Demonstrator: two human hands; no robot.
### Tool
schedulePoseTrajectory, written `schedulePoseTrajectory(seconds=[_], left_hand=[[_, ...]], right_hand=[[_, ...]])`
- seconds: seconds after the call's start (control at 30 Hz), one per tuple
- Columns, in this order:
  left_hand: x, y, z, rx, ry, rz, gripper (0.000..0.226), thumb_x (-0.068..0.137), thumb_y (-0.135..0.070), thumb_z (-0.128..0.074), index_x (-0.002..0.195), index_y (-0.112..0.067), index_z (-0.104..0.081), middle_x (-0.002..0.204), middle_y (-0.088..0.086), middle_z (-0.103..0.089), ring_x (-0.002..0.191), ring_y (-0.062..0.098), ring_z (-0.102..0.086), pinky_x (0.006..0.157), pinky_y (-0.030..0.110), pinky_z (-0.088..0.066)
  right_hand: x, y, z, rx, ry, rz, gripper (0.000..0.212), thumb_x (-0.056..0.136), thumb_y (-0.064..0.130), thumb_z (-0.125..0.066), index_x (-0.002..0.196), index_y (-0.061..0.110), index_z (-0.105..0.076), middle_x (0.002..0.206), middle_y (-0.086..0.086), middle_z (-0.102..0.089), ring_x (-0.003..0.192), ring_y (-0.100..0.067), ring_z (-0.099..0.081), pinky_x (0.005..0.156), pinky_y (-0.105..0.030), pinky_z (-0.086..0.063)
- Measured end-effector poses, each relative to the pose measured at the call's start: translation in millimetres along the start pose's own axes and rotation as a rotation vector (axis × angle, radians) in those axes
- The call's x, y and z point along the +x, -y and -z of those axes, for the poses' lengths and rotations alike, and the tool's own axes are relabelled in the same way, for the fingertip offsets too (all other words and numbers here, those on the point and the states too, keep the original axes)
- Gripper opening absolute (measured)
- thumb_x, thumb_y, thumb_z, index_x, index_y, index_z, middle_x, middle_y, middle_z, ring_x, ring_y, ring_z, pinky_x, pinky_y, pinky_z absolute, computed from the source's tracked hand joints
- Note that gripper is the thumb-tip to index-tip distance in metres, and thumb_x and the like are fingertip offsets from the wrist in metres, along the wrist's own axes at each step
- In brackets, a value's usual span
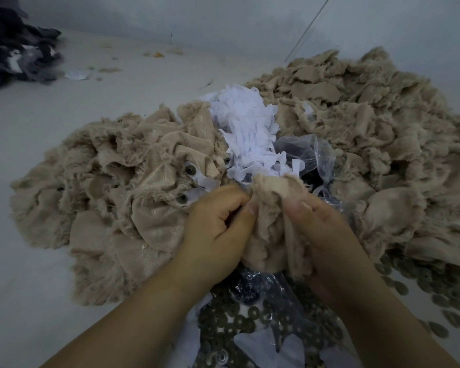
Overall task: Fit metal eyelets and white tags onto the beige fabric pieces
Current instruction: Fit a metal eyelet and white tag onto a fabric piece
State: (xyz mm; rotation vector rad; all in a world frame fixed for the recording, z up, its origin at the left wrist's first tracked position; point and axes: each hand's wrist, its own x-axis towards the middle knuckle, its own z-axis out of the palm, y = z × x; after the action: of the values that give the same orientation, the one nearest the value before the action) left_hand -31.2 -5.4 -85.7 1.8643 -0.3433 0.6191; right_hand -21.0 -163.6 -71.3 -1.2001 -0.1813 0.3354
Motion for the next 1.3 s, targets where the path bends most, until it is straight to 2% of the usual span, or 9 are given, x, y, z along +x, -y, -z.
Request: schedulePoseTrajectory(seconds=[0.17,0.23,0.37,0.53,0.67,0.87,1.0,1.13,1.3], left_hand=[[-0.3,-2.6,0.1,0.092,-0.165,0.051,0.012,0.082,-0.004,-0.056,0.070,-0.002,-0.052,0.073,0.004,-0.048,0.066,0.017,-0.046,0.060,0.024,-0.039],[-2.5,-3.1,1.2,0.108,-0.211,-0.025,0.023,0.088,-0.011,-0.058,0.069,-0.005,-0.047,0.071,0.001,-0.043,0.063,0.016,-0.042,0.058,0.023,-0.036],[-6.5,-5.5,-1.1,0.105,-0.097,-0.065,0.039,0.089,-0.039,-0.058,0.065,-0.008,-0.052,0.063,-0.002,-0.046,0.060,0.011,-0.043,0.056,0.019,-0.034],[-4.5,-4.6,-2.1,-0.145,-0.081,0.180,0.025,0.090,-0.020,-0.057,0.066,-0.017,-0.054,0.059,-0.010,-0.048,0.056,0.006,-0.045,0.056,0.020,-0.038],[-1.8,-5.9,1.1,-0.383,-0.053,0.271,0.034,0.090,-0.014,-0.050,0.058,-0.026,-0.053,0.051,-0.014,-0.046,0.048,0.000,-0.040,0.050,0.013,-0.036],[-2.7,-6.4,0.2,-0.343,0.010,0.233,0.032,0.092,-0.014,-0.050,0.060,-0.020,-0.051,0.051,-0.014,-0.047,0.048,0.000,-0.041,0.050,0.012,-0.035],[-4.7,-7.1,-1.2,-0.262,0.027,0.186,0.036,0.088,-0.036,-0.060,0.066,-0.007,-0.056,0.056,-0.006,-0.050,0.053,0.006,-0.047,0.052,0.021,-0.040],[-5.0,-4.3,-0.4,-0.285,-0.014,0.206,0.028,0.087,-0.022,-0.063,0.069,-0.001,-0.059,0.058,0.004,-0.052,0.054,0.012,-0.047,0.052,0.025,-0.041],[-3.5,-1.1,3.1,-0.293,-0.013,0.214,0.018,0.085,-0.021,-0.066,0.070,-0.011,-0.065,0.064,0.009,-0.059,0.057,0.016,-0.053,0.053,0.029,-0.046]], right_hand=[[-1.3,-2.2,0.5,-0.036,-0.094,0.031,0.033,0.078,0.031,-0.074,0.102,0.008,-0.076,0.103,-0.022,-0.074,0.095,-0.040,-0.072,0.076,-0.044,-0.060],[-2.9,-2.6,-0.4,-0.100,-0.123,0.046,0.033,0.079,0.032,-0.074,0.100,0.006,-0.076,0.099,-0.023,-0.074,0.092,-0.042,-0.072,0.077,-0.048,-0.060],[-6.1,-7.2,-4.6,-0.200,-0.169,0.037,0.042,0.075,0.044,-0.075,0.088,0.005,-0.074,0.088,-0.033,-0.070,0.084,-0.057,-0.065,0.076,-0.059,-0.059],[-5.1,-3.5,-6.5,0.055,-0.082,-0.061,0.034,0.090,0.030,-0.063,0.110,0.005,-0.073,0.111,-0.025,-0.071,0.104,-0.042,-0.069,0.092,-0.055,-0.055],[-3.8,-5.2,-9.0,0.206,-0.033,-0.109,0.036,0.092,0.027,-0.057,0.114,0.003,-0.071,0.118,-0.025,-0.068,0.110,-0.040,-0.067,0.093,-0.051,-0.055],[-5.6,-4.0,-12.4,0.144,-0.021,-0.113,0.034,0.086,0.033,-0.067,0.109,0.010,-0.075,0.114,-0.021,-0.071,0.106,-0.036,-0.070,0.084,-0.041,-0.059],[-7.9,-3.1,-14.1,0.079,-0.072,-0.135,0.046,0.076,0.031,-0.080,0.109,0.002,-0.072,0.110,-0.023,-0.072,0.102,-0.039,-0.070,0.083,-0.043,-0.060],[-9.8,-1.2,-14.6,0.122,-0.098,-0.170,0.043,0.075,0.026,-0.073,0.109,-0.001,-0.071,0.107,-0.024,-0.073,0.098,-0.037,-0.072,0.077,-0.041,-0.061],[-11.5,0.8,-14.6,0.102,-0.104,-0.155,0.037,0.080,0.026,-0.068,0.108,0.001,-0.072,0.106,-0.022,-0.073,0.097,-0.035,-0.072,0.080,-0.043,-0.061]])
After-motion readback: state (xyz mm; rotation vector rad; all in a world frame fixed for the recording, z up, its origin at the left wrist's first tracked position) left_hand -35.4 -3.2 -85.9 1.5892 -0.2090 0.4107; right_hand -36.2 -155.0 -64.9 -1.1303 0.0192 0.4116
